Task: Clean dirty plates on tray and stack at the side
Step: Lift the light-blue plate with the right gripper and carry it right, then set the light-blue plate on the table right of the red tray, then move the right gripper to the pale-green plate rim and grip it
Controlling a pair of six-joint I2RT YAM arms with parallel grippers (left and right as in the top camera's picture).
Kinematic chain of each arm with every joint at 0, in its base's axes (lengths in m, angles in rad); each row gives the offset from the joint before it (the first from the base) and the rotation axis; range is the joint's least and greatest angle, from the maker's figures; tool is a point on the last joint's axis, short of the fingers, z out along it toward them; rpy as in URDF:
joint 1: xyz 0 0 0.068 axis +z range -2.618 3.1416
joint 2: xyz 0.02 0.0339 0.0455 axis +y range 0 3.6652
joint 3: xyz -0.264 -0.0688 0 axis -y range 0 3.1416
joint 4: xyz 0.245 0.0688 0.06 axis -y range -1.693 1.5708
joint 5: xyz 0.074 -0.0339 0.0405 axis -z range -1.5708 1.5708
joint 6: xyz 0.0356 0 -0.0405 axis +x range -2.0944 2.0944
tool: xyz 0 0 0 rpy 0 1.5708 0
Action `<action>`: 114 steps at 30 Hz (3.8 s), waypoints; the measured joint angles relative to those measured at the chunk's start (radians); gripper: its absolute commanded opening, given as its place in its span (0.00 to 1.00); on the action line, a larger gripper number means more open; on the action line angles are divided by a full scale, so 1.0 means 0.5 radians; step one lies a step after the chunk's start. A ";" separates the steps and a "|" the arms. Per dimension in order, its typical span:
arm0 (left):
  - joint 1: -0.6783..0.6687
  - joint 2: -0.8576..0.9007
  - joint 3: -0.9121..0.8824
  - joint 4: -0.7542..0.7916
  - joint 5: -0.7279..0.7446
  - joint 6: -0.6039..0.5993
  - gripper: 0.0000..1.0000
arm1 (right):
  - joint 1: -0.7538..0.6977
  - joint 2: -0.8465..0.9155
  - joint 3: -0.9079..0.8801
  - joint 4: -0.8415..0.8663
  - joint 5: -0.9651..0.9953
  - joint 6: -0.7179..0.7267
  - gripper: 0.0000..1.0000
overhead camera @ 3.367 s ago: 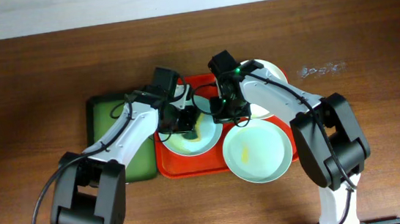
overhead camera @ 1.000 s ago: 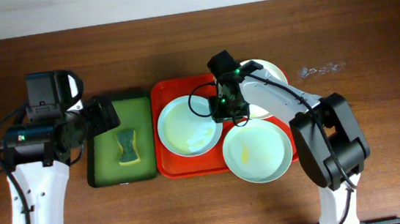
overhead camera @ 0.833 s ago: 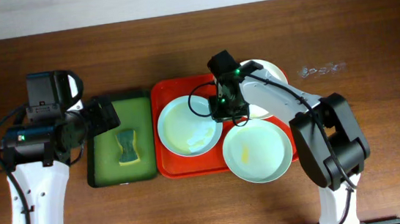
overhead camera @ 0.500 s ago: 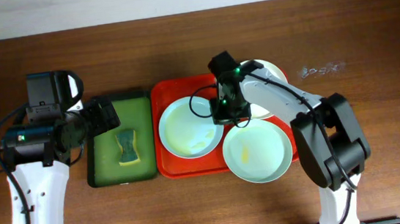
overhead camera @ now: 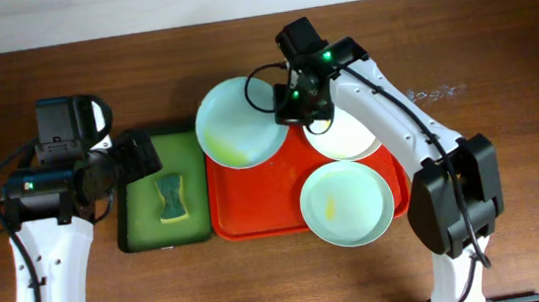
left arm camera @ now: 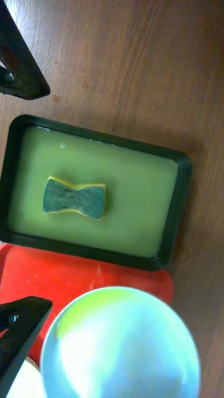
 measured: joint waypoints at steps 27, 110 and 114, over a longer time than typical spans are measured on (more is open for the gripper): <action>0.000 0.000 0.000 -0.003 0.005 0.000 0.99 | 1.038 -0.009 0.008 1.868 2.185 -1.688 0.04; 0.000 0.000 0.000 -0.001 0.006 -0.001 0.99 | -1.134 -1.305 -1.174 -0.742 -0.051 -0.793 0.98; 0.000 0.000 0.000 0.000 0.006 -0.001 0.99 | -1.038 -1.289 -1.447 -0.507 -0.226 -0.795 0.77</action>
